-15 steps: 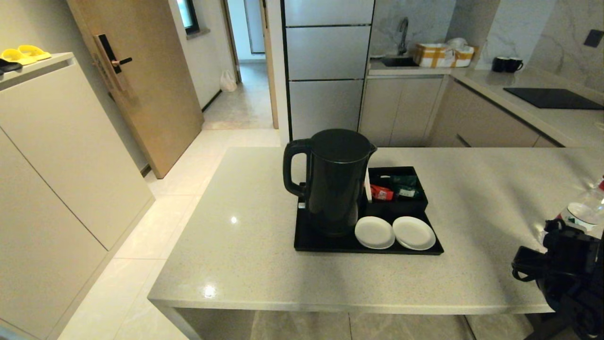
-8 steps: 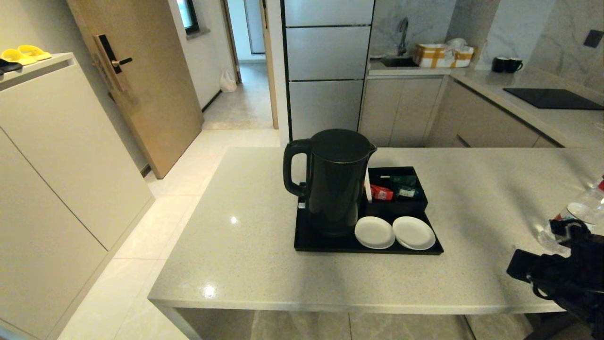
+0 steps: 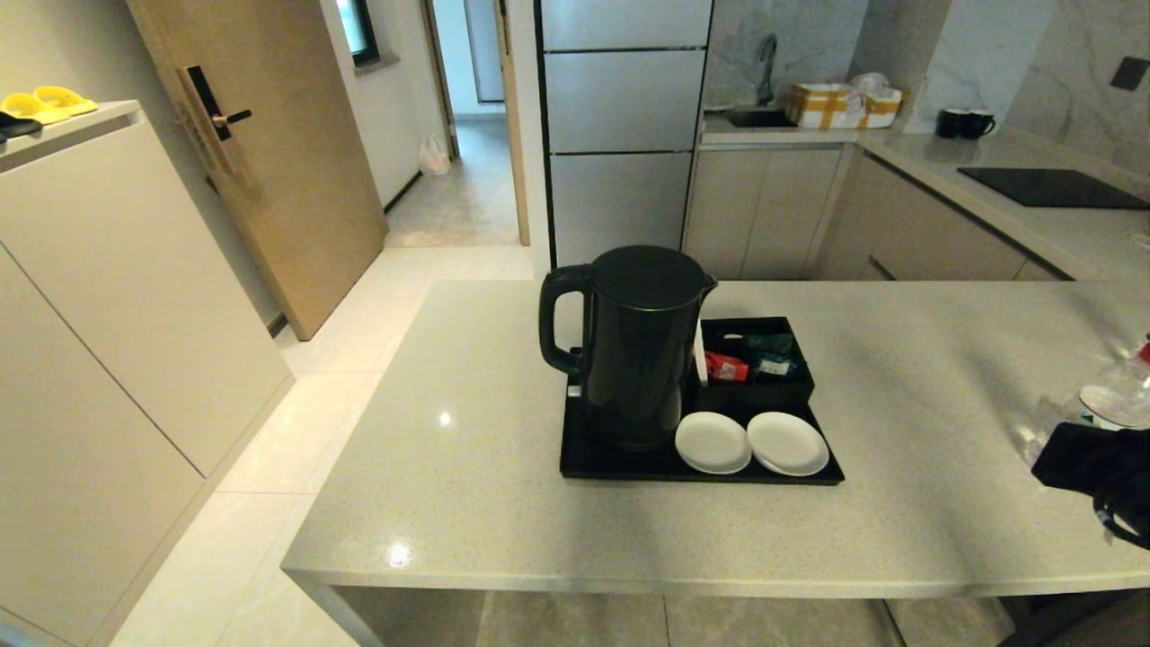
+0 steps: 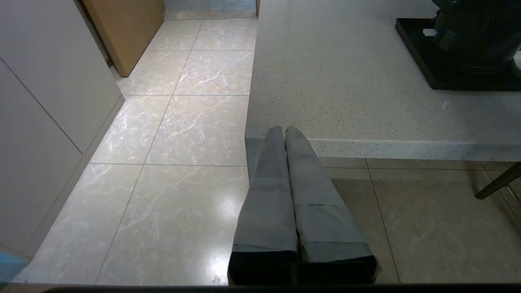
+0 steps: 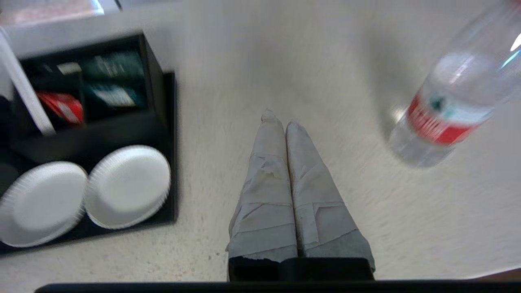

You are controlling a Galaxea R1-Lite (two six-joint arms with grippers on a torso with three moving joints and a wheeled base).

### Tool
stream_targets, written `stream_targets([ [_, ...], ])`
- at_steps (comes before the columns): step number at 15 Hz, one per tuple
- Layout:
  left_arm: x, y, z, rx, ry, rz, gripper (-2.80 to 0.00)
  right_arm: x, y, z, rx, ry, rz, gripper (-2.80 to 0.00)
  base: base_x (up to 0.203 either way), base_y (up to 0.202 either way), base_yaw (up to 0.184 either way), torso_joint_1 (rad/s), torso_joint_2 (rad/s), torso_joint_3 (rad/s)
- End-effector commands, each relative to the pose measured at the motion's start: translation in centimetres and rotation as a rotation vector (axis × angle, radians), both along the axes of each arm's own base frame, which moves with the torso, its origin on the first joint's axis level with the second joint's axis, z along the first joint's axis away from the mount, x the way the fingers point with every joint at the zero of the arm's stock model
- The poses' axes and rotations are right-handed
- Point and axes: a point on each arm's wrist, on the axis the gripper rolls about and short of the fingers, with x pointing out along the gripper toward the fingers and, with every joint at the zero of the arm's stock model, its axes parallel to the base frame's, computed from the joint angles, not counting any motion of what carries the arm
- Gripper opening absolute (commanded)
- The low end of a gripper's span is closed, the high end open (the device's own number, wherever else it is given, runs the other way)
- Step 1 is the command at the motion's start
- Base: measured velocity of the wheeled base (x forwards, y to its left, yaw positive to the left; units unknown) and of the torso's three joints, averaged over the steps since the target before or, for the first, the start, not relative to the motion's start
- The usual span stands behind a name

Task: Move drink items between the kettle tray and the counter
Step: Return the bottled water to its original position

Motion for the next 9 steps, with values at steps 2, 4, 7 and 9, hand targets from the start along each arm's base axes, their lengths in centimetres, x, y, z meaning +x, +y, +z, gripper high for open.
stream_targets([
  [2,0.0,0.0,0.0,0.0,0.0,0.0,-2.8,-4.2,0.8,5.7,-0.015,-0.072,0.024,-2.8,0.0,0.0,0.0,0.0,0.0,0.0],
  [4,0.0,0.0,0.0,0.0,0.0,0.0,-2.8,-8.2,1.5,8.0,-0.014,-0.07,0.066,-2.8,0.0,0.0,0.0,0.0,0.0,0.0],
  [7,0.0,0.0,0.0,0.0,0.001,0.0,-2.8,-14.7,2.4,8.9,-0.026,-0.066,0.112,-2.8,0.0,0.0,0.0,0.0,0.0,0.0],
  [9,0.0,0.0,0.0,-0.001,0.0,0.002,-2.8,-18.7,3.0,8.5,-0.041,-0.033,0.146,-2.8,0.0,0.0,0.0,0.0,0.0,0.0],
])
